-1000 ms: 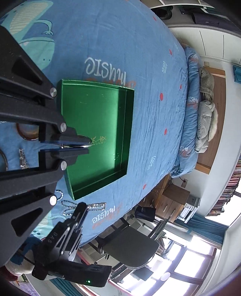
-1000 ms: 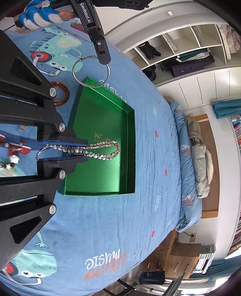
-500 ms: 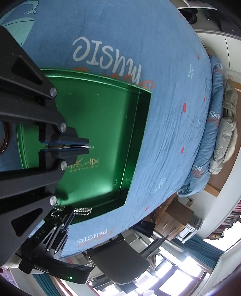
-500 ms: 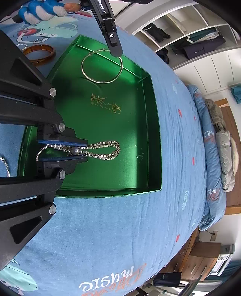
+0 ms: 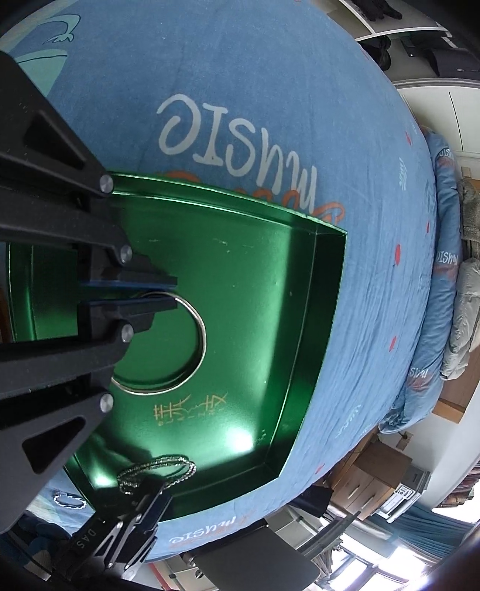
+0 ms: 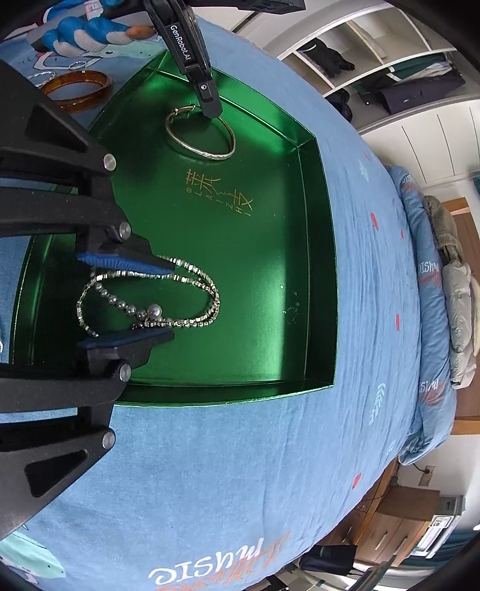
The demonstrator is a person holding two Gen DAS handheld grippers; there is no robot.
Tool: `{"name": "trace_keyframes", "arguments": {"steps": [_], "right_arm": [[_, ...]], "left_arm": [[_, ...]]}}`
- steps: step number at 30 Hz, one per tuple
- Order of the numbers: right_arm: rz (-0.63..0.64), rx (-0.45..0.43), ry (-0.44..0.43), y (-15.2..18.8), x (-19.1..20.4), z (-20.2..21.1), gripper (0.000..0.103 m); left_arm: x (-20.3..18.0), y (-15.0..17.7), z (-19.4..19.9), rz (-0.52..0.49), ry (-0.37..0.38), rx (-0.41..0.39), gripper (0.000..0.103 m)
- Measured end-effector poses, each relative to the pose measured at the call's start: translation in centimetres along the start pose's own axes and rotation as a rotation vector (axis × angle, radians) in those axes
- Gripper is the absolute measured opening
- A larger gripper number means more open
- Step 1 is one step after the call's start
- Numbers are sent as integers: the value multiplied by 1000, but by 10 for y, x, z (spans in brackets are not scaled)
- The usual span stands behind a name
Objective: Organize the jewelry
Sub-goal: 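Carry both pieces into the green tray and open both tools, then grasp the beaded bracelet with the right tool while the left tool grasps the brown bangle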
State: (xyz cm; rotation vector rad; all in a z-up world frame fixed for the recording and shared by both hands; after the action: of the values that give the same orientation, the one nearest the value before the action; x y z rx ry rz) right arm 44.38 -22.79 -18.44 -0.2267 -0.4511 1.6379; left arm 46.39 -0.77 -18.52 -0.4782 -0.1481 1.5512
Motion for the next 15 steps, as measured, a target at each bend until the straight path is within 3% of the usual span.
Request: {"name": "trace_keyframes", "arguments": {"steps": [6,15], "right_arm": [[10,-71,-6,7,6,45,40],[75,-229,-46,41,37,160,40]], "left_arm": [[2,2,36,6,1,-35,12],[1,39,165,-41,-39,-213,15]]}}
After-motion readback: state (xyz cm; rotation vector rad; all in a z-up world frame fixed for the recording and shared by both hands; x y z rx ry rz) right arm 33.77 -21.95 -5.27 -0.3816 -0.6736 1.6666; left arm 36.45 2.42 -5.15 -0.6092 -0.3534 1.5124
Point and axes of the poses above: each gripper's, at about its wrist camera, not at the fingertips, and z roughly against the way its jaws point, x to its left, y to its underside, the point moved 4 cm from there along -z, roughly the way its jaws point, and after that the axes turned 9 degrees about x, right-handed, at the moved point
